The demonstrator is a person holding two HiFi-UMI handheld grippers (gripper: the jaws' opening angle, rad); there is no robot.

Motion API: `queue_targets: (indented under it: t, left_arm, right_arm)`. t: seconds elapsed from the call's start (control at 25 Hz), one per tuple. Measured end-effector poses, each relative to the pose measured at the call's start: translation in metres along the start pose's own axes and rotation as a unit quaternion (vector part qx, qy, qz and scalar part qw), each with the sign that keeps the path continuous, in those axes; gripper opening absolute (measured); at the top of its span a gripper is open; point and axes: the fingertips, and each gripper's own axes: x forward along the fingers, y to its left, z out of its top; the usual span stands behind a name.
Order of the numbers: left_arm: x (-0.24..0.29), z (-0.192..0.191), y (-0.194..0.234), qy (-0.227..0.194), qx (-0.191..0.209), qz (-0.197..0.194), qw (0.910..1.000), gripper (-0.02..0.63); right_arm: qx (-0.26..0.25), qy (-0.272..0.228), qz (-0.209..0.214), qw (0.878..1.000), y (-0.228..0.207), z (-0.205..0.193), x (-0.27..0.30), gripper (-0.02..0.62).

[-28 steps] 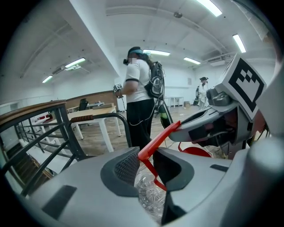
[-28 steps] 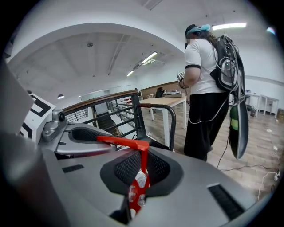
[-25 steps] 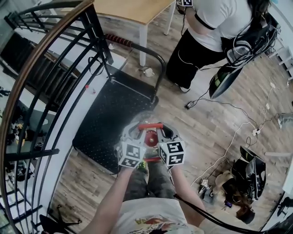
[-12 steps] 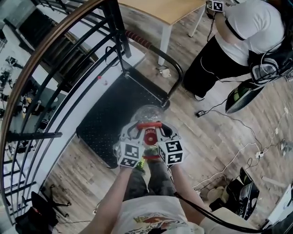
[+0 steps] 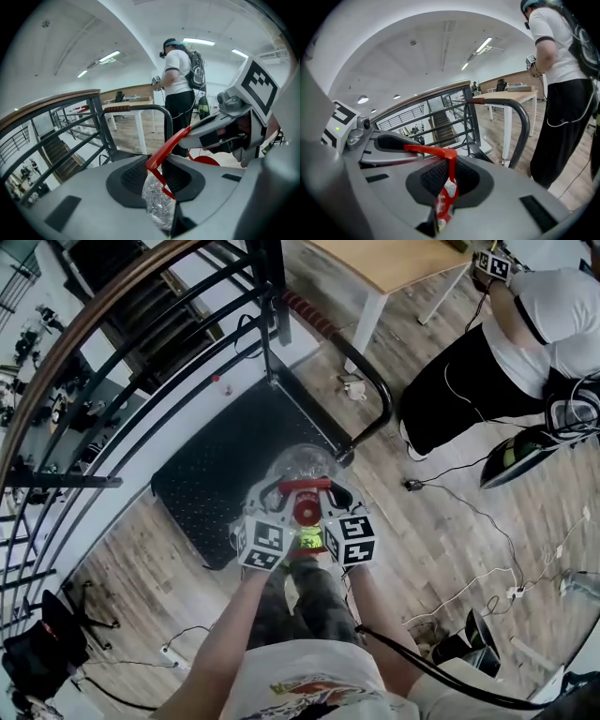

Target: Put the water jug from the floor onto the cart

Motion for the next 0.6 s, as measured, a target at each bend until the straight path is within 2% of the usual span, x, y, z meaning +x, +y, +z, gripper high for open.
queue_targets:
  t: [0.32, 0.6]
  left_arm:
    - [0.017, -0.008, 0.026, 0.004, -0.007, 0.007, 0.9999, 0.098]
    - [0.033, -0.016, 0.048, 0.012, -0.008, -0.001, 0.9999, 0.098]
  right_arm:
    - [-0.006, 0.006, 0.016, 1.0, 0.0, 0.004, 0.033, 0.031]
    - [0.009, 0.017, 0.014, 1.0, -0.001, 0.002, 0.062, 0.031]
